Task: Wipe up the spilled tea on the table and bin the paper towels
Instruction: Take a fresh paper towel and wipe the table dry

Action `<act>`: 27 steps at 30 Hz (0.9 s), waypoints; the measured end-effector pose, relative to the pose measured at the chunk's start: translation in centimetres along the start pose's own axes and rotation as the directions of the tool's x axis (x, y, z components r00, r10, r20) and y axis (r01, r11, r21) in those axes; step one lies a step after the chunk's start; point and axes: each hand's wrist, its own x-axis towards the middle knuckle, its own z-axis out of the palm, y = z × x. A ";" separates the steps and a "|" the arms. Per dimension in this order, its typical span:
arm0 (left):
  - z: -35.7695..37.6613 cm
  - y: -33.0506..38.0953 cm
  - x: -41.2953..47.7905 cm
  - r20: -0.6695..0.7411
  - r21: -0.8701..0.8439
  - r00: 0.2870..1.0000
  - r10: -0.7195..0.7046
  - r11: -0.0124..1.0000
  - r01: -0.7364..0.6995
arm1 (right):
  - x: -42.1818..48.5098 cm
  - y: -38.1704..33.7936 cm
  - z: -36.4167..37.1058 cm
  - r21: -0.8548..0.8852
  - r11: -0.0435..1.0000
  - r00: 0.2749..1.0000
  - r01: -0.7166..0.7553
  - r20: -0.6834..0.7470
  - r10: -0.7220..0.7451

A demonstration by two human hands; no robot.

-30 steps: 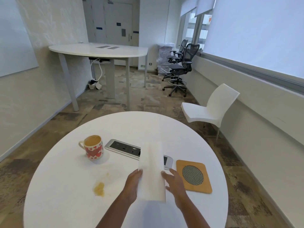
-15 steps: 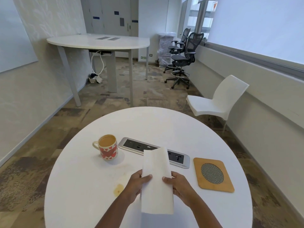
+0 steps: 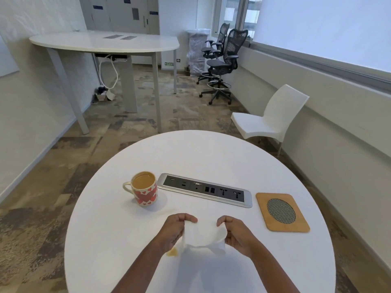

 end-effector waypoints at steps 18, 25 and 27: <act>-1.5 -1.6 1.0 -0.104 0.018 0.993 0.050 0.999 -0.049 | 0.6 3.4 4.8 0.283 0.943 0.983 -0.175 0.105 0.150; -3.4 -1.3 2.1 -0.176 0.473 0.899 0.401 0.835 -0.281 | 2.1 1.9 5.2 0.198 0.980 0.981 0.005 -0.191 0.033; -4.9 -1.5 2.4 -0.185 0.665 0.824 0.535 0.686 -0.296 | 2.6 1.1 5.2 0.012 0.991 0.897 0.135 -0.426 -0.117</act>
